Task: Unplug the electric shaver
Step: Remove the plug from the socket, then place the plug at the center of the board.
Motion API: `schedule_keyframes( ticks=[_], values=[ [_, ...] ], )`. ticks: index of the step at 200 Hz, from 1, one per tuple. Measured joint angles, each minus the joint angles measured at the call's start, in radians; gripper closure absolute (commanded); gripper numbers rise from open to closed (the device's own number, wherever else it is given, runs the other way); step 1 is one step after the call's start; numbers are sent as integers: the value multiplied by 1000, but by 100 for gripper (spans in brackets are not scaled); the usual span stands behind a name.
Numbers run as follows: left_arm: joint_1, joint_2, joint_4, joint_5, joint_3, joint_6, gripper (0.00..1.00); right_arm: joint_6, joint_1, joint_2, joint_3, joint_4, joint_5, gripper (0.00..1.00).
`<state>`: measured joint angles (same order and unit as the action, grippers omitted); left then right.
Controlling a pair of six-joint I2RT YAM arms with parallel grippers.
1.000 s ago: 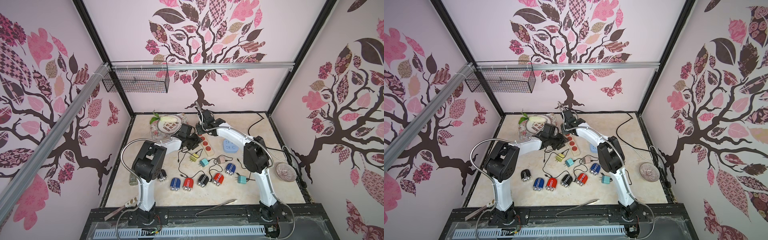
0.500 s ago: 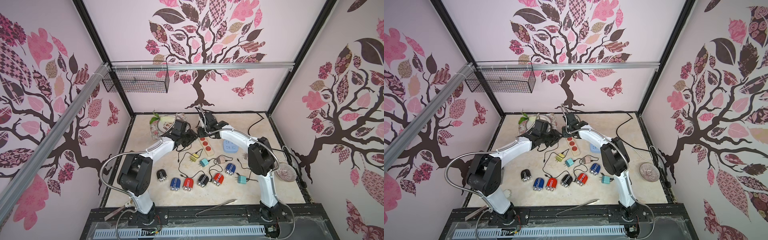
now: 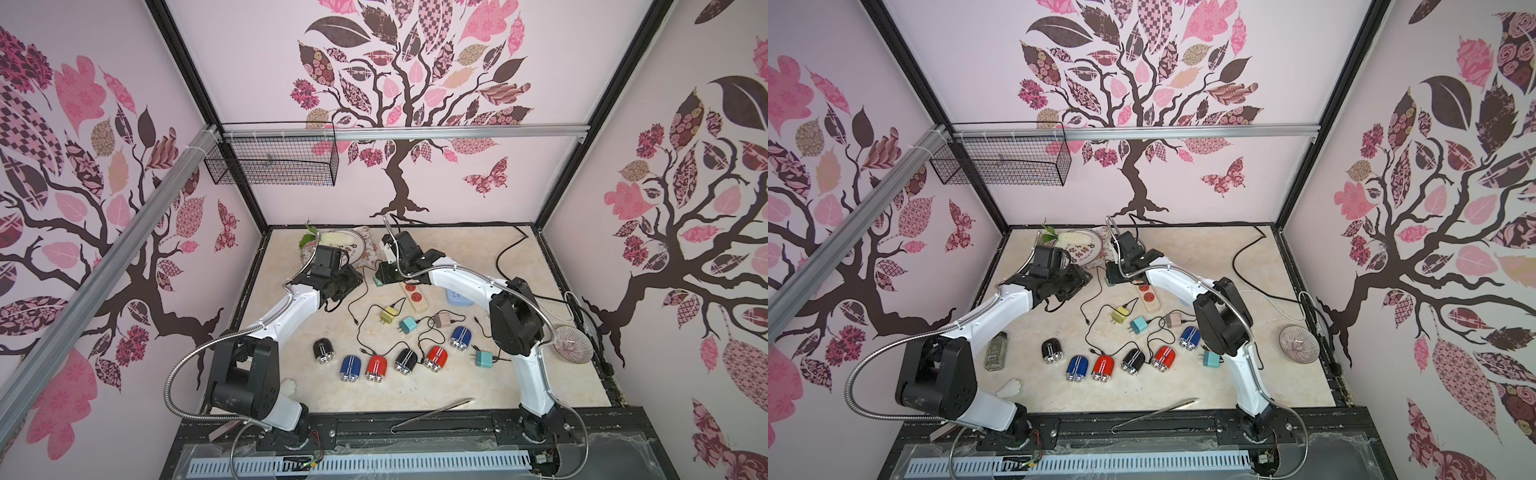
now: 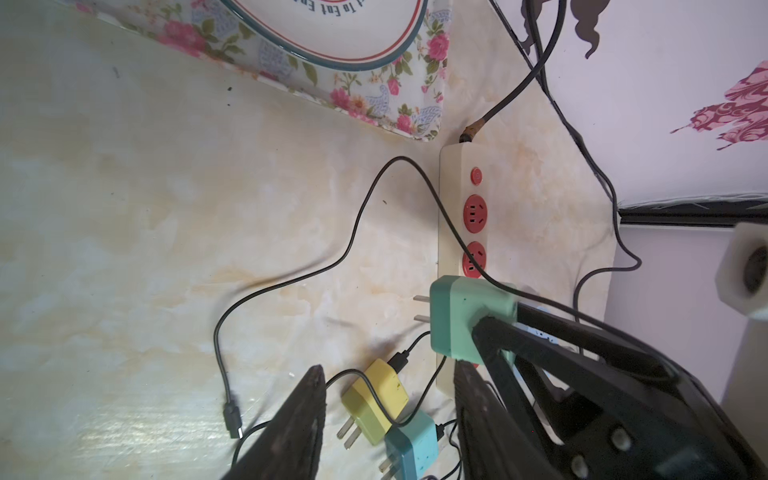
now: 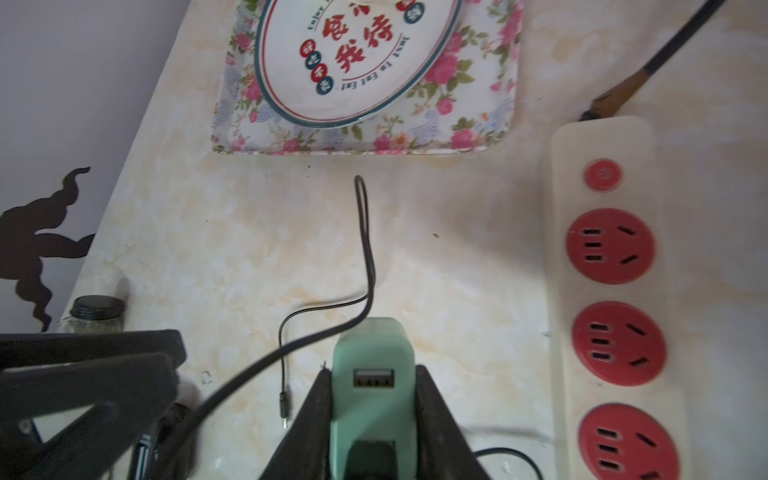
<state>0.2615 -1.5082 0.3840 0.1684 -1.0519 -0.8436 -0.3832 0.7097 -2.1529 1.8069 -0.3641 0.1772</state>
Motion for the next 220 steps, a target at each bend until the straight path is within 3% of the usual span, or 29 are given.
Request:
schedule_keyframes(
  ticks=[91,151,220],
  values=[
    [-14,21,14,-60,40,53,49,-109,14,-90,17,60,169,80],
    [-14,-121,-9,-9,39,61,49,-111,10,-89,-87,104,190,80],
    [-14,-190,-61,21,39,56,49,-124,-11,-85,-167,184,251,80]
  ],
)
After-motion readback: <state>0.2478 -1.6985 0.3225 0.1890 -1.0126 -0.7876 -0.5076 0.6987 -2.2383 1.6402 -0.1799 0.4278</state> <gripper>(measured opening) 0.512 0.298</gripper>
